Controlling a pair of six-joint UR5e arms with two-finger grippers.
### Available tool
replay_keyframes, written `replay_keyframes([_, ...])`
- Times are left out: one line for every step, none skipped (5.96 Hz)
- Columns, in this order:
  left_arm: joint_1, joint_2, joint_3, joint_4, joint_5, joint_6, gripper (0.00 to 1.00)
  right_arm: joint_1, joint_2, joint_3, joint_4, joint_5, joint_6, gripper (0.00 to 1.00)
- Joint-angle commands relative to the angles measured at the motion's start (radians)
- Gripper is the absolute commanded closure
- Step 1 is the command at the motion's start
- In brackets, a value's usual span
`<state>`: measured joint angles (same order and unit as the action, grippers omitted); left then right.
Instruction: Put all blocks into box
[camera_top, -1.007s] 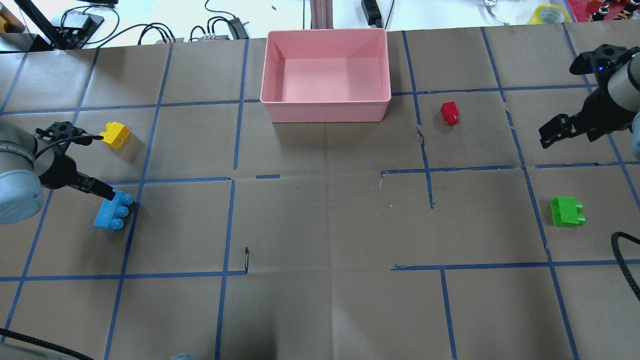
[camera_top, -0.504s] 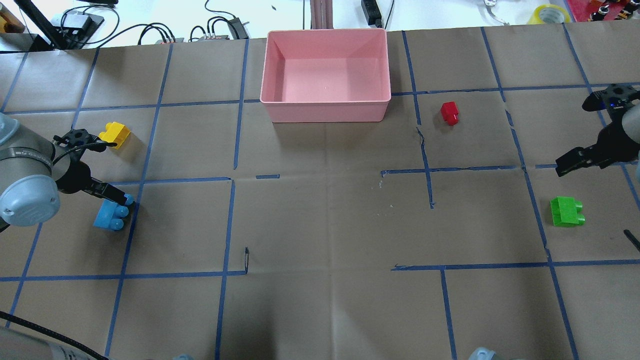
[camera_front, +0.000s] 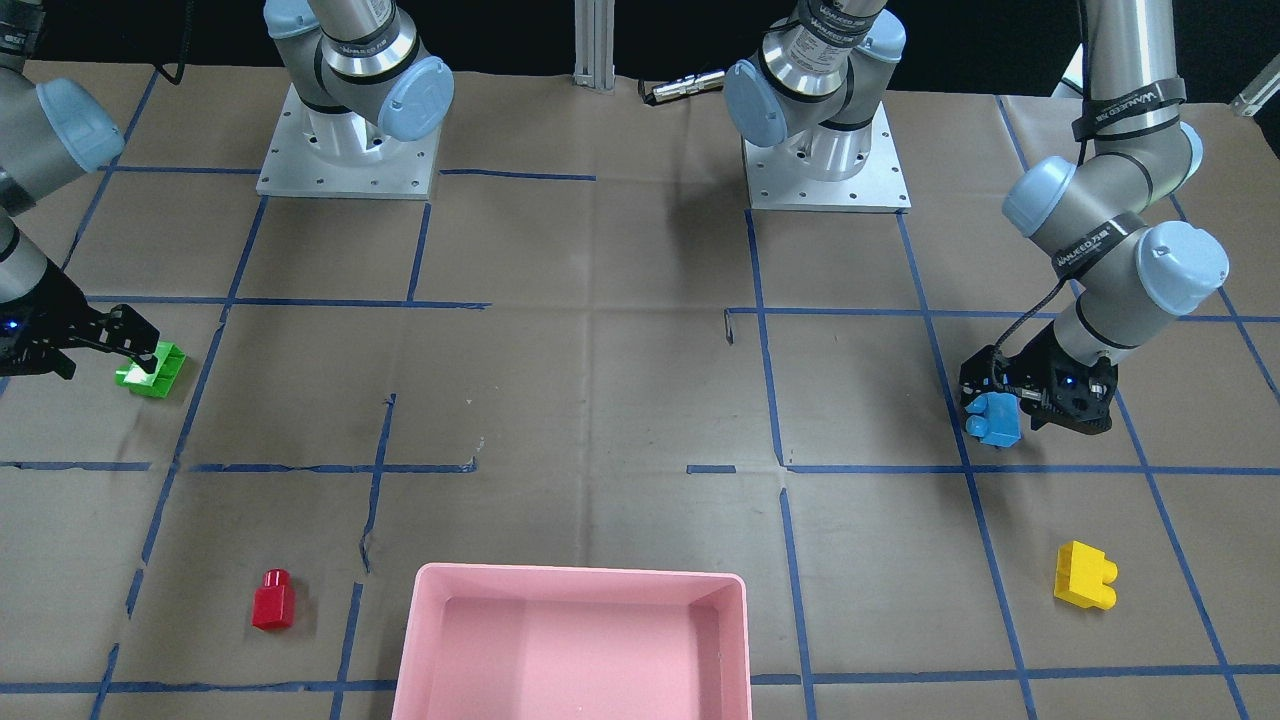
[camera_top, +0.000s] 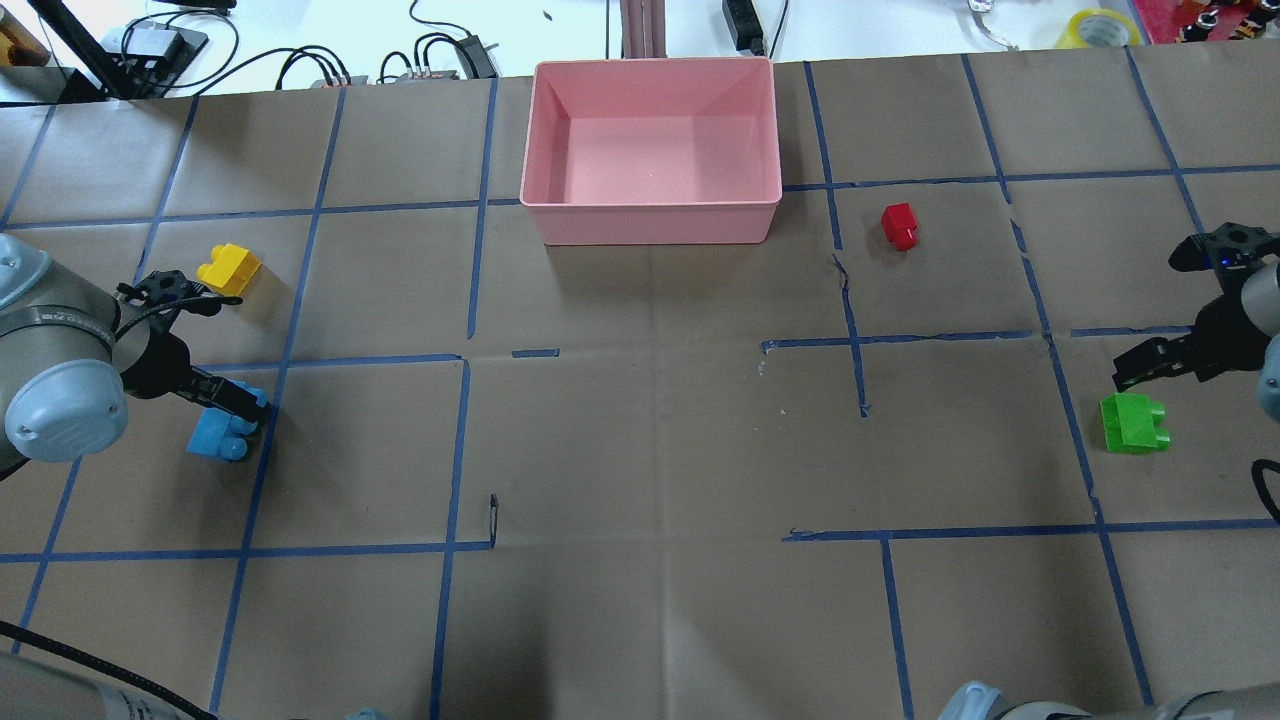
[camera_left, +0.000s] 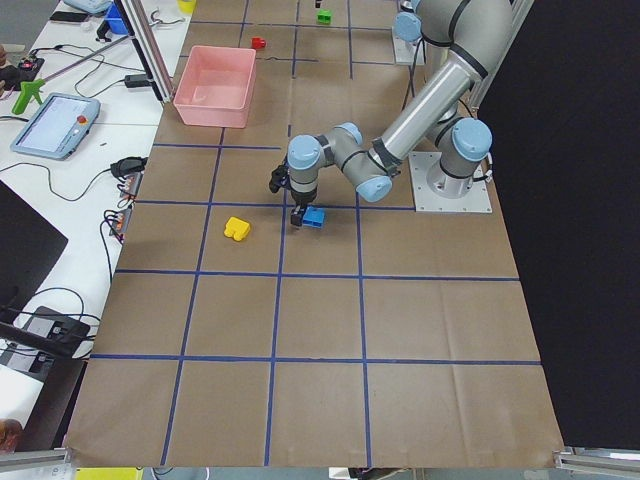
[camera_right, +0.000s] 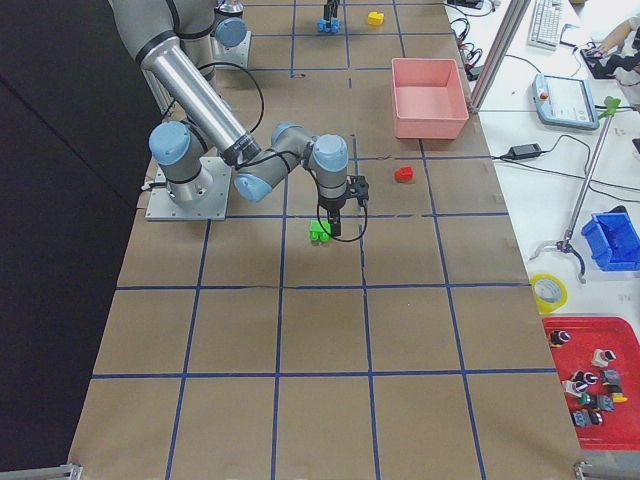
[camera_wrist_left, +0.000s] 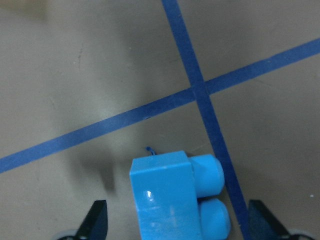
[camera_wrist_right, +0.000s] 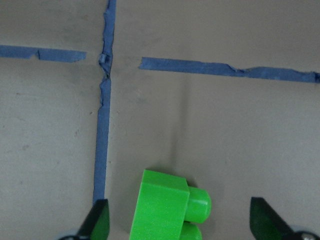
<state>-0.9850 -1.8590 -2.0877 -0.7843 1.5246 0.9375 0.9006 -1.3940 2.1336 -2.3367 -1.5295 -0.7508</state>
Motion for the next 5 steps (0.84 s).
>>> replay_keyframes([0.000, -0.002, -0.012, 0.000, -0.001, 0.000, 0.03, -0.011, 0.015, 0.026, -0.029, -0.003, 0.001, 0.01])
replay_keyframes([0.000, -0.002, -0.015, 0.000, -0.001, 0.000, 0.04, -0.011, 0.018, 0.028, -0.029, -0.003, 0.002, 0.01])
replay_keyframes([0.000, -0.002, -0.015, 0.000, 0.000, 0.001, 0.10, -0.011, 0.036, 0.031, -0.029, -0.003, 0.002, 0.01])
replay_keyframes([0.002, -0.002, -0.015, 0.000, 0.000, 0.000, 0.23, -0.011, 0.050, 0.032, -0.030, -0.003, 0.002, 0.01])
replay_keyframes([0.002, -0.002, -0.014, 0.000, 0.002, 0.001, 0.41, -0.011, 0.050, 0.034, -0.030, -0.008, 0.005, 0.01])
